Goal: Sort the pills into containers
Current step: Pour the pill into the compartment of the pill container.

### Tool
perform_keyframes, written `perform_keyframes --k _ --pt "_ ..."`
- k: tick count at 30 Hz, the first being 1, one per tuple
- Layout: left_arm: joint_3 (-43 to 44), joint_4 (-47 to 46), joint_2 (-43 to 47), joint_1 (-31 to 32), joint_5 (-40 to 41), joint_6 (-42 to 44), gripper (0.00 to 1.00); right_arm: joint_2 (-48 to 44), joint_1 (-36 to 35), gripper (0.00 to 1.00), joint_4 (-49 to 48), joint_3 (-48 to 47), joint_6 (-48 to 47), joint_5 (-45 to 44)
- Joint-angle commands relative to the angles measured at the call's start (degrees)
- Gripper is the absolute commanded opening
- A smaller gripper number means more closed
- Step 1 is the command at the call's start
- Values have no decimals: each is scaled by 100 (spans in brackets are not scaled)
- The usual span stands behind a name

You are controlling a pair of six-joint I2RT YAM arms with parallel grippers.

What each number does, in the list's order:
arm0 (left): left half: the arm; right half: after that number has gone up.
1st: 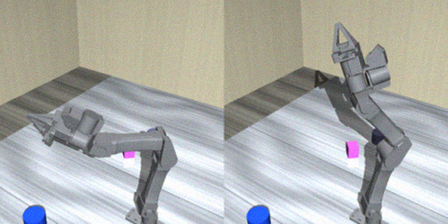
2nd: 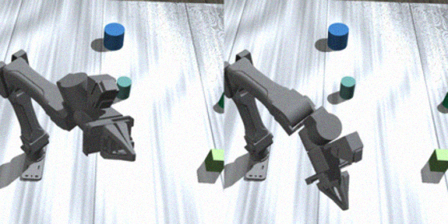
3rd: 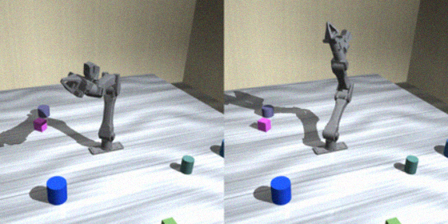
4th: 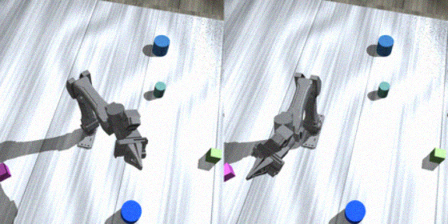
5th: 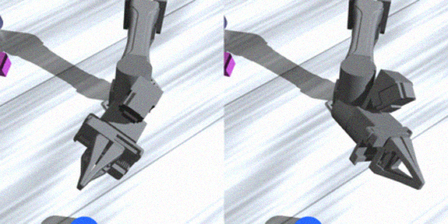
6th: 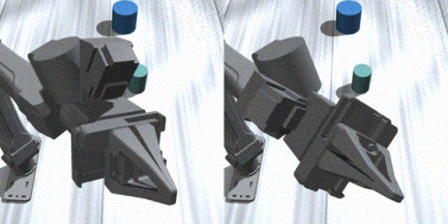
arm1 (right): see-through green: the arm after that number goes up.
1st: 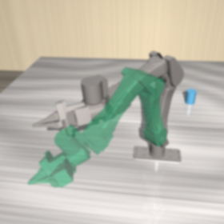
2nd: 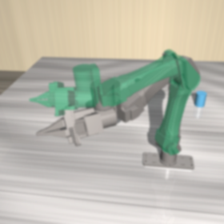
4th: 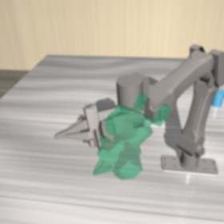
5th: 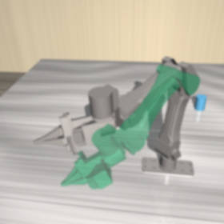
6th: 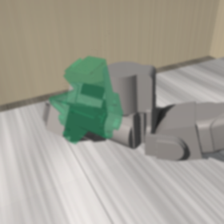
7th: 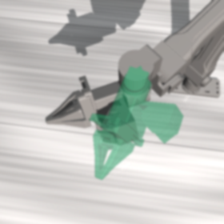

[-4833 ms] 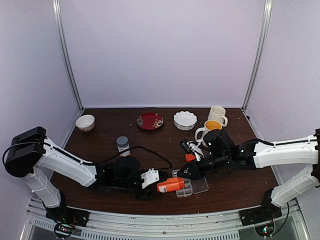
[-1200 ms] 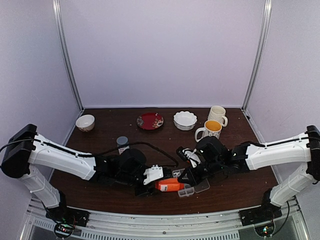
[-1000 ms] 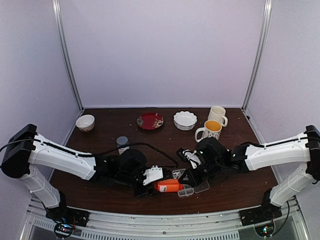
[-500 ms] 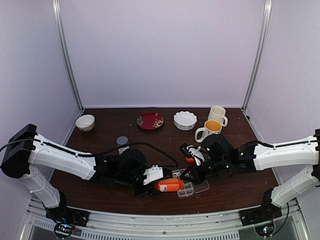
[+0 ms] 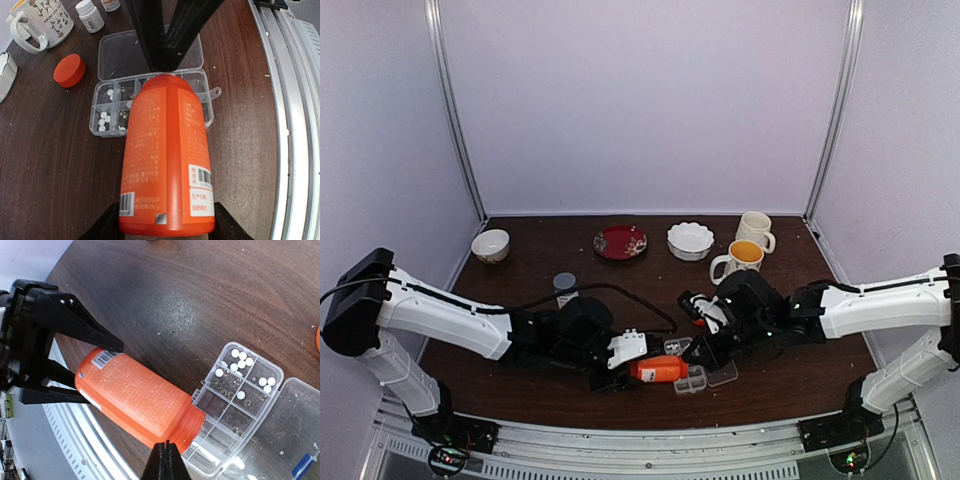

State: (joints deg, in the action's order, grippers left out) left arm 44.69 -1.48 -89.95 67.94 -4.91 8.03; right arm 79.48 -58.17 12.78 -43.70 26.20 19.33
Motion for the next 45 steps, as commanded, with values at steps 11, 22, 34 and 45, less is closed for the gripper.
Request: perform_keyframes --k 11,22,34,45 --pt "100 -397 -12 32 -72 -9 0 512 -30 0 65 -101 -26 -97" --pt "85 -431 -14 35 -74 -19 0 -251 -36 0 19 -60 -97 -244" --pt "-203 -932 -16 30 -88 -126 0 -80 -54 0 -37 -51 -32 -75" --pt "-797 -1772 197 30 -16 -312 0 -433 95 5 938 -706 -383 -945"
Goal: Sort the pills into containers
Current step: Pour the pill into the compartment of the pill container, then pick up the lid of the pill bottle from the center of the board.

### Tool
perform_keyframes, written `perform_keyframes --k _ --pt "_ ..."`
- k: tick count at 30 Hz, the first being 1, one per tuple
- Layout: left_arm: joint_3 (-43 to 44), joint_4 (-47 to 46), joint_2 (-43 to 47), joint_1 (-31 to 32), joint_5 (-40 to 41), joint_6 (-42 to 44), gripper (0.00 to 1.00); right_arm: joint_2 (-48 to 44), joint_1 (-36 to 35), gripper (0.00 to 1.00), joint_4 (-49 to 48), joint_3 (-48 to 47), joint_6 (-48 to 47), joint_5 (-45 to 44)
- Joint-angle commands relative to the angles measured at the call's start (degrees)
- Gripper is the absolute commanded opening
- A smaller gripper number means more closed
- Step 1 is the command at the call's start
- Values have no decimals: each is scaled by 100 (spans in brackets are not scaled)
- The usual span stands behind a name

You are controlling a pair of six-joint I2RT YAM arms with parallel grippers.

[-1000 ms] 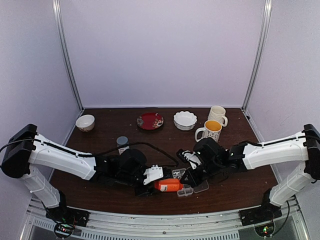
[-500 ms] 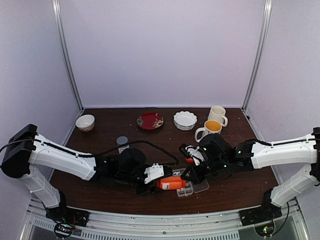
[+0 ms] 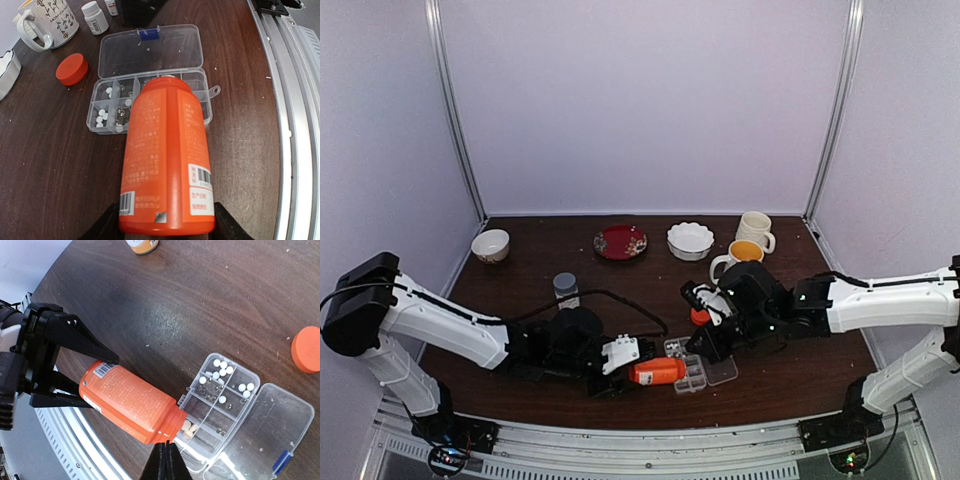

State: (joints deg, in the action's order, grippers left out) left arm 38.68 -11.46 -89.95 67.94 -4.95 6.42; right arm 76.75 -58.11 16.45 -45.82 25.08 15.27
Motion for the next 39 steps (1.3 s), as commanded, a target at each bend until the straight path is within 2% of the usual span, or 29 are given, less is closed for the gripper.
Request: perform_keyframes --k 1,8,13,17,21,24,30,34,39 --pt "-281 -926 220 34 -8 -175 0 -130 134 8 748 -598 -349 -612" --pt "-929 -2250 369 33 99 -351 0 459 655 38 1934 -1346 -953 -1131" --pt "-1126 -2696 562 34 210 -404 0 1052 996 52 2481 -2003 -1249 -1380" --pt "-1324 -2936 890 28 402 -385 0 1662 1303 59 2645 -2466 -1392 -1386" --pt "-1523 -3252 1308 24 606 -351 0 2235 1503 74 2773 -2887 -1488 -1395" --pt "-1701 -3800 1490 14 609 -359 0 2567 1605 76 2733 -3093 -1465 -1361" --pt "-1866 -4806 1607 -149 532 -446 0 3171 1783 70 2697 -3393 -1401 -1197" --pt "-2126 -5672 1825 -242 652 -483 0 3410 1811 70 2657 -3492 -1403 -1152" --pt "-2145 -5698 2273 -299 723 -418 0 3643 1893 69 2667 -3621 -1348 -1132"
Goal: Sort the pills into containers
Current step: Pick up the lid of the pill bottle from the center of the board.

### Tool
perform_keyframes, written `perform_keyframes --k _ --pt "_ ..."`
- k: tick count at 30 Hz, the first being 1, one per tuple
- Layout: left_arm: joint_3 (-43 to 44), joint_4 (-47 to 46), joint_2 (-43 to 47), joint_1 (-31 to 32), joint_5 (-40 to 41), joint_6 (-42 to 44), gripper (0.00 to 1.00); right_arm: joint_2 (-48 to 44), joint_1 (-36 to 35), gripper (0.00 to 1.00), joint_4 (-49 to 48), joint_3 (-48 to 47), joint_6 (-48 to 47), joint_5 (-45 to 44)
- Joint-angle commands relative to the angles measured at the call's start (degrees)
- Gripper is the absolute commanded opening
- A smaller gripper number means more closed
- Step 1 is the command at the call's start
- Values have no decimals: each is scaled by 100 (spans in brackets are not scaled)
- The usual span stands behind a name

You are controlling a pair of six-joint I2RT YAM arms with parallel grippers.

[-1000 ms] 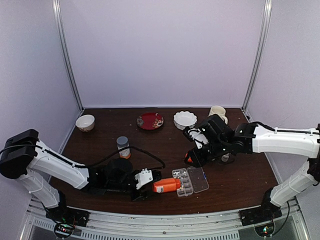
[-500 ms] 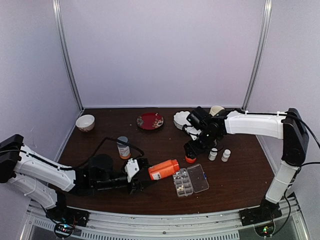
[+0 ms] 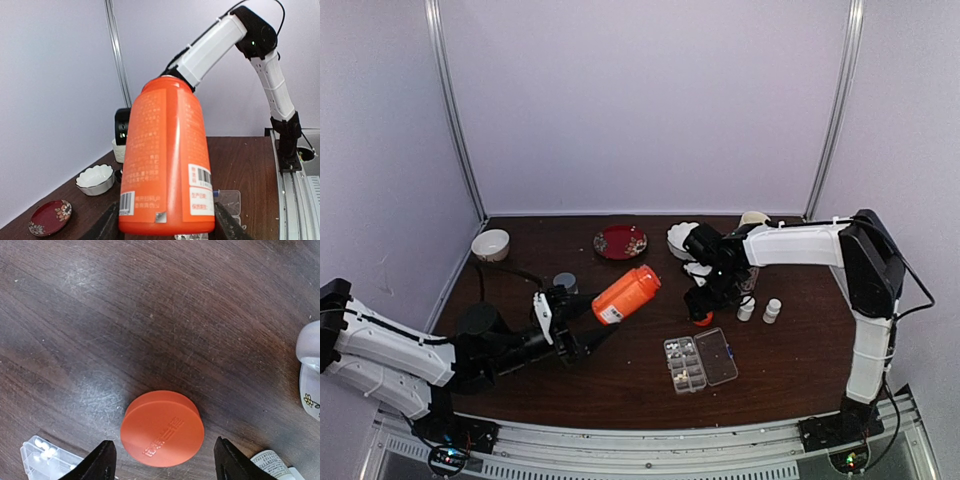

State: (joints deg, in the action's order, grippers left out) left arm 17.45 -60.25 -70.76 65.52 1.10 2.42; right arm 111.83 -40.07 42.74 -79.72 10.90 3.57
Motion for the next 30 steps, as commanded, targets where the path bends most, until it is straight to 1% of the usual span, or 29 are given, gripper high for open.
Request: perform_keyframes --k 1,8,11,14,17,19,26,30 --pt "-41 -838 433 -56 117 -3 0 170 102 67 41 -252 77 42" --pt "-320 -1411 787 -58 175 66 0 362 124 64 132 -423 -8 134" --pt "-292 -1270 861 -52 173 94 0 396 123 62 176 -498 -31 96" --pt "-357 -1320 932 -54 192 92 0 436 129 61 272 -570 -60 88" --pt "-392 -1223 1022 -59 231 135 0 440 123 67 293 -562 -86 85" --pt "-386 -1094 1080 -58 226 158 0 420 123 69 273 -525 -80 80" --pt "-374 -800 1228 -57 206 203 0 502 114 66 279 -513 -70 91" --pt "-376 -725 1263 -61 200 214 0 546 114 63 285 -527 -70 95"
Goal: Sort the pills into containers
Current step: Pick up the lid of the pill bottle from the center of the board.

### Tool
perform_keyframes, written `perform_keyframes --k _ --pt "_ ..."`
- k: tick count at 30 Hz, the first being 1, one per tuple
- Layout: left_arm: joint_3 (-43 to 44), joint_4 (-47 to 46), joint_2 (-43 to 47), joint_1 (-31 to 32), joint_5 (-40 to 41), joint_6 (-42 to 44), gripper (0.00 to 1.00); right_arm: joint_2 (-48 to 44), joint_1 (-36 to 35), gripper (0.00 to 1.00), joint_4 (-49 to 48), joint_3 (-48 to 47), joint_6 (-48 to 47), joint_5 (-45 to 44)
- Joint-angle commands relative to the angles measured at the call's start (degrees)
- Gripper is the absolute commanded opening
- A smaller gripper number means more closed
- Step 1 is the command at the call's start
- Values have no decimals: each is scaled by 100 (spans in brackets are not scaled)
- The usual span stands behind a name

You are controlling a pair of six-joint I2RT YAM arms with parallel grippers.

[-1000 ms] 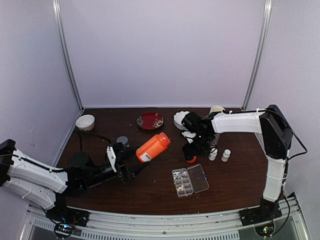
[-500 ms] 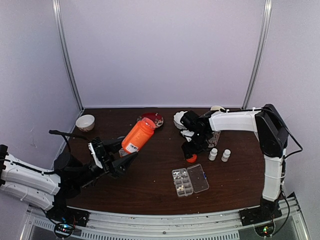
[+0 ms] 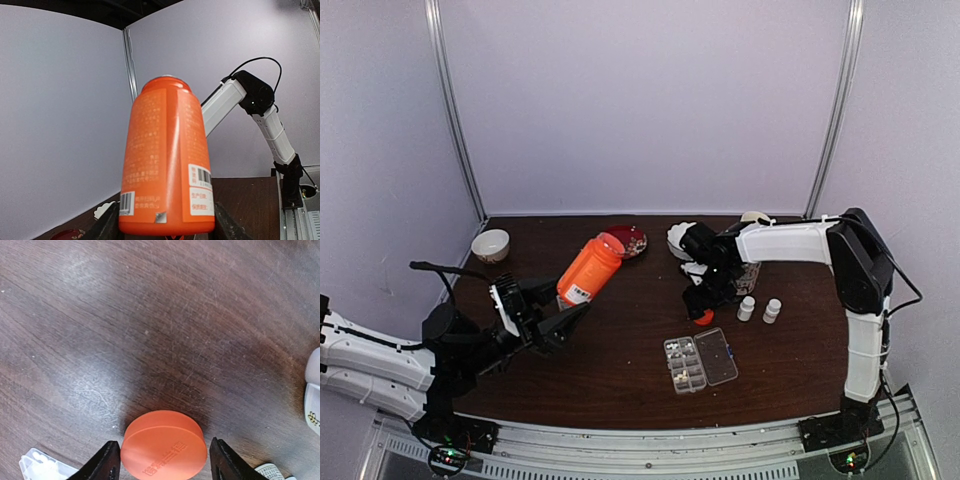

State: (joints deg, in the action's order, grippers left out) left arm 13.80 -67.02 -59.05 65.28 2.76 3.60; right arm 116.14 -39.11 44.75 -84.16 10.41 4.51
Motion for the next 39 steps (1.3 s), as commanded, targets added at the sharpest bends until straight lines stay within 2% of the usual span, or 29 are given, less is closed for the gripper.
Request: perform_keyframes --k 1,4,8,17,20,25,31,35,39 --pt "-7 -14 100 -34 24 97 0 130 20 63 93 -87 -15 4" --pt "-17 -3 97 -27 14 104 0 132 18 61 104 -104 -22 4" --pt "-29 10 117 -40 22 105 0 40 18 52 135 -126 -39 10" --pt "18 114 116 -36 -28 34 0 -1088 14 41 -124 118 -312 597" --pt "173 361 87 -37 -61 -99 0 -1698 1 40 -232 139 -554 1184" --pt "329 466 -141 -65 -263 -329 0 -2599 -192 36 -631 146 -1111 2648" --pt "357 166 -415 -424 -1036 -970 0 -3353 -492 35 -1173 211 -1419 4170" --pt "416 143 -505 -566 -1395 -1117 0 -3577 -590 32 -1332 227 -1469 4751" --pt "444 100 -546 -638 -1604 -1193 0 -3672 -732 32 -1426 211 -1504 4936"
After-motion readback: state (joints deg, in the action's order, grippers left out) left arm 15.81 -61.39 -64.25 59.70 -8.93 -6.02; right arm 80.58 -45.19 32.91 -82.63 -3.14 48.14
